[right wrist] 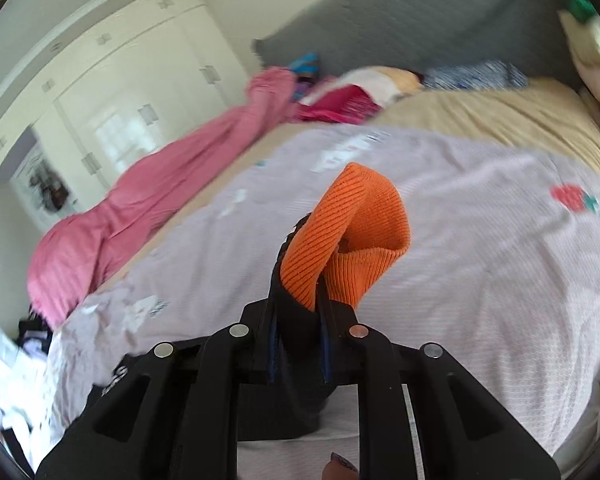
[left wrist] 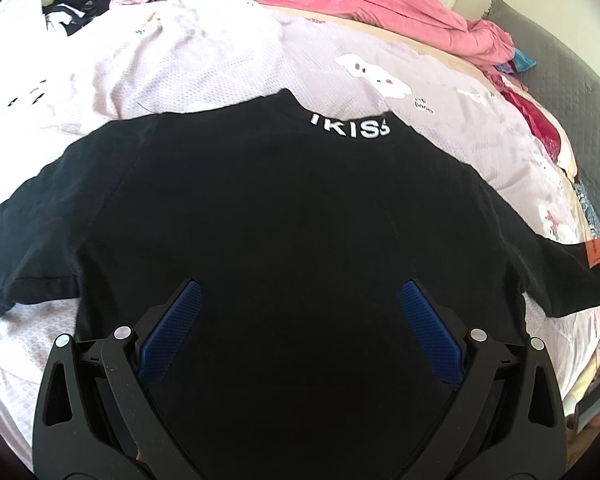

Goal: Fold small clothes
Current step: 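Lift the cuff with the right tool and carry it across the shirt body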

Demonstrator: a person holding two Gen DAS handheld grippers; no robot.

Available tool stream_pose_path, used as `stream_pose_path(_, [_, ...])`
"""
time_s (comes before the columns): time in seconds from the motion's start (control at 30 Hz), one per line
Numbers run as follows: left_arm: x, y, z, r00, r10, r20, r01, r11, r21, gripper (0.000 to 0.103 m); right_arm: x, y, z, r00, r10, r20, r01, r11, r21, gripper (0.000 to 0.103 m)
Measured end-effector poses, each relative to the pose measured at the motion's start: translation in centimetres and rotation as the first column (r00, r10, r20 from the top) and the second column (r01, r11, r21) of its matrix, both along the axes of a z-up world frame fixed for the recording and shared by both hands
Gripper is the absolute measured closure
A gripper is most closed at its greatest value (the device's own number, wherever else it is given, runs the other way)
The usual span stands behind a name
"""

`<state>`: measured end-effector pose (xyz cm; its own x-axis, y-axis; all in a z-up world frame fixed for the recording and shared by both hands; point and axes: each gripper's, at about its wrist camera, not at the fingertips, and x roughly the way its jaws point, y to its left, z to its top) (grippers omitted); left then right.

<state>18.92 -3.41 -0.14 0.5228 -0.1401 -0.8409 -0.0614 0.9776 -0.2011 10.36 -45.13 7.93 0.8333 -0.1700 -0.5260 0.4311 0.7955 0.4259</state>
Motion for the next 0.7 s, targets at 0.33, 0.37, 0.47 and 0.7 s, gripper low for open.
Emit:
stream_pose_path(0.33, [-0.6, 2.3, 0.8, 0.999, 0.044, 0.013, -0.044, 0.999, -0.005, 0.009, 3.3, 9.7, 3.0, 0.964, 0.263, 0.034, -0.257, 0.959, -0.117, 0.088])
stream_pose_path(0.37, [-0.7, 2.6, 0.8, 0.999, 0.049, 0.013, -0.049, 0.999, -0.008, 0.009, 3.7, 10.9, 3.1, 0.956, 0.292, 0.031, -0.286, 0.95, -0.128, 0.088])
stream_pose_path(0.47, [-0.9, 3.5, 0.9, 0.998, 0.065, 0.012, -0.065, 0.998, -0.011, 0.009, 4.6, 13.8, 3.1, 0.935, 0.355, 0.016, -0.349, 0.925, -0.15, 0.088])
stream_pose_path(0.7, [-1.6, 6.1, 1.2, 0.994, 0.11, 0.008, -0.11, 0.993, -0.043, 0.009, 6.2, 20.1, 1.6, 0.877, 0.48, -0.033, -0.479, 0.865, -0.151, 0.086])
